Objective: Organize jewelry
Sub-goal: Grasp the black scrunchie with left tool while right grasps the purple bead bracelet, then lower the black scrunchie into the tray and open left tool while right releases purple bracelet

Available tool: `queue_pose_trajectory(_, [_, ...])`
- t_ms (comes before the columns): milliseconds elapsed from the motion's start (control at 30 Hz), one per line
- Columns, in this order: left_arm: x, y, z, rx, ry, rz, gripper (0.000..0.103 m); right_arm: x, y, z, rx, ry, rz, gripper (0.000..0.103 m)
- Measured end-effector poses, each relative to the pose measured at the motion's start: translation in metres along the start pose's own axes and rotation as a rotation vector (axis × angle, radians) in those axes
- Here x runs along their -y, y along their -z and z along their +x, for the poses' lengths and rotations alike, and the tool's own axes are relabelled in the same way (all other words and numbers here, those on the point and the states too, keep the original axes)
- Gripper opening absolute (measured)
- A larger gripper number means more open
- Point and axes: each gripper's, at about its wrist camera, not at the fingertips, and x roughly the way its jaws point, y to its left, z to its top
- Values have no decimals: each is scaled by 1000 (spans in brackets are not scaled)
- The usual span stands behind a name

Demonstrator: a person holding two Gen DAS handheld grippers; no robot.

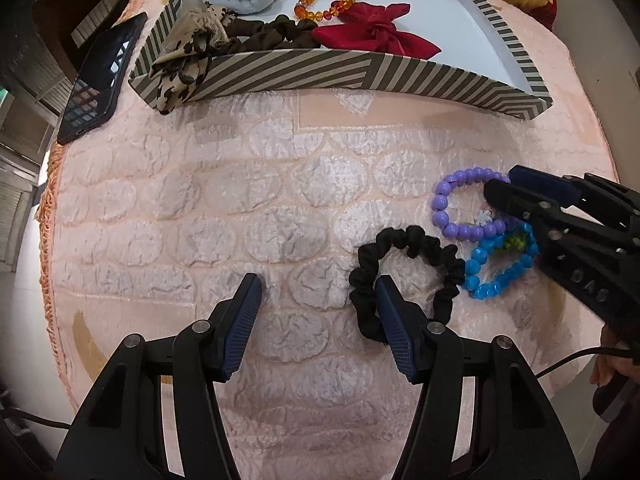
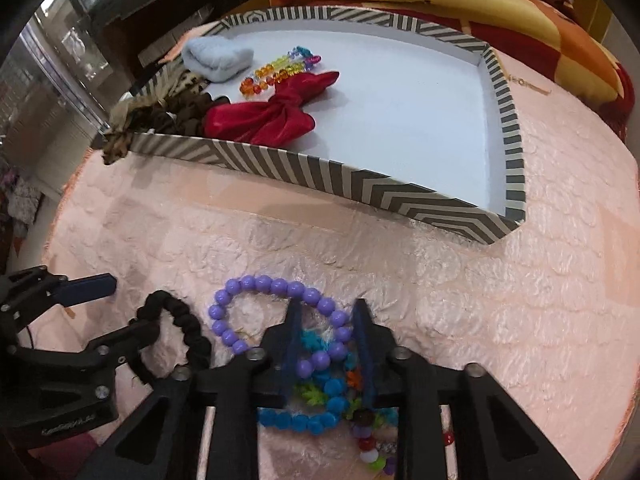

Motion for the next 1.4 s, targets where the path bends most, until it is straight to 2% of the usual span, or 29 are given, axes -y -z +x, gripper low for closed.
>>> queue_pose_trajectory(67, [2, -2, 1, 7, -2, 2, 59, -4, 0, 2, 14, 6, -24, 11])
queue_pose_trajectory(133, [3, -3, 1, 18, 0, 8, 56, -8, 0, 2, 22, 22, -54, 9])
queue_pose_trajectory(167, [4, -3, 0, 28, -6, 12, 45, -6, -1, 2, 24, 13, -48, 9])
queue_pose_trajectory(200, [4, -6, -1, 39, -20, 20, 28, -3, -1, 0, 29, -4, -30, 9])
queue_pose_trajectory(267, [1, -12, -1, 38, 5, 20, 13, 6, -2, -12, 58, -66, 25, 9])
queue_pose_trajectory(300, [-2, -14, -1, 26, 39, 7, 11, 9, -4, -18, 70, -96, 47, 9])
queue_pose_trajectory(467, [-10, -25, -22, 73, 80, -4, 9, 18, -13, -60, 156, -171, 84, 9])
queue_pose_trajectory(667, [-11, -46, -62, 166, 104, 11, 9, 17, -32, -95, 249, -162, 79, 9])
queue_pose_trajectory(900, [-11, -72, -92, 247, 66, 54, 9, 24, -42, -127, 317, -133, 69, 9])
queue_pose_trajectory(1200, [-14, -100, -112, 319, 1, 81, 9, 23, -58, -130, 335, -121, 59, 9])
queue_pose_trajectory(1400, [-17, -122, -107, 324, -29, 81, 9, 20, -69, -115, 305, -121, 46, 9])
